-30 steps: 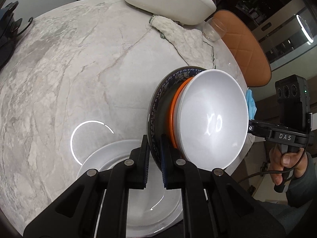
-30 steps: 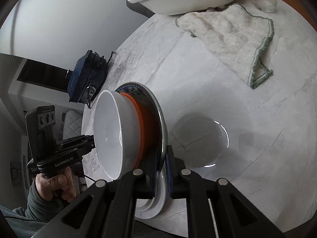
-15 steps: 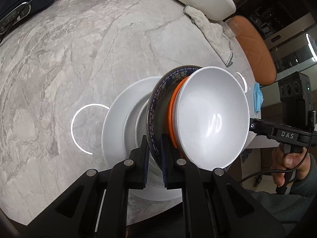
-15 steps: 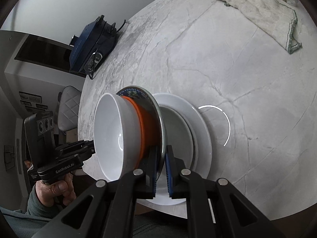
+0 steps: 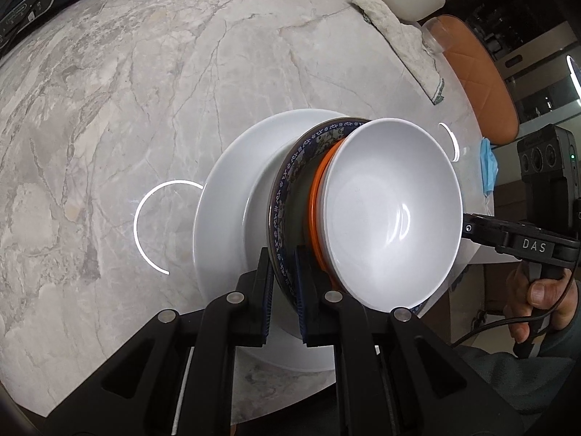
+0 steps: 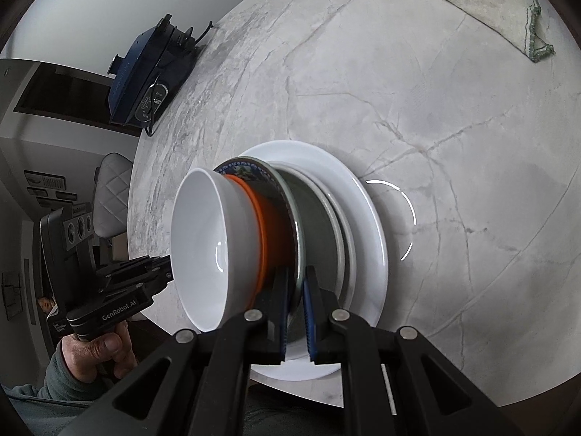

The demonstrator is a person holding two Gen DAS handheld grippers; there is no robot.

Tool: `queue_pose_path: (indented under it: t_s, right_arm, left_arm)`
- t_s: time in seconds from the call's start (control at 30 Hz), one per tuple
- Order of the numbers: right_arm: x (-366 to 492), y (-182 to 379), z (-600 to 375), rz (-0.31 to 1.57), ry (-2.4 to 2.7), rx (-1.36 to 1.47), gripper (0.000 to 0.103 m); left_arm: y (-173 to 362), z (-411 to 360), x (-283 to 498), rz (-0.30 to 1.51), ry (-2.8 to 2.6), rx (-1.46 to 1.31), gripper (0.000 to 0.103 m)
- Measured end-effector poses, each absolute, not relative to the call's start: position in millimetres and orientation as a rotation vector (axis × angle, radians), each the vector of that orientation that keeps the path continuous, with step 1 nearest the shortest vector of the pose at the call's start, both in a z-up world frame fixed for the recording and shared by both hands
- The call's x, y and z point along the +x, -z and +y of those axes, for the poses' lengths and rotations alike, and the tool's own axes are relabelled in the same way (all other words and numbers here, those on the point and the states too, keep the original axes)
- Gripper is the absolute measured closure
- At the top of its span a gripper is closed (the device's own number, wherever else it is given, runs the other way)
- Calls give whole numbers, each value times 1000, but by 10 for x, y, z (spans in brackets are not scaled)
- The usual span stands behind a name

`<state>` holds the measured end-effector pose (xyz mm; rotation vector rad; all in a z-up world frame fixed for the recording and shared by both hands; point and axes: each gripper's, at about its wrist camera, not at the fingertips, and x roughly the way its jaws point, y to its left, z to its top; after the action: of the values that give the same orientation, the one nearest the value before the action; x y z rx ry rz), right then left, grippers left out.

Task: Organize plates and bowls
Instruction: 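Lift the nested bowls and lower them onto the white plate stack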

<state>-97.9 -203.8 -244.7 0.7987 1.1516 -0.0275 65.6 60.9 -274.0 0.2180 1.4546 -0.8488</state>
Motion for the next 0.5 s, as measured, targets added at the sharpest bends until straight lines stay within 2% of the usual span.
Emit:
queue_pose_path:
  t_s: [0.37,0.47,0.5]
  right_arm:
    - [-1019,2449,-2002,1159,47,734,90]
    - [-1034,2422,-1994,1149,57,717,89]
    - [-1044,2408,-1993,1145,60,711,89]
  left_arm:
    - [2740,571,679,1427,832,202,93]
    - [2700,630,673,1414,824,198,86]
    - [2684,651,669,1409,820,194,78]
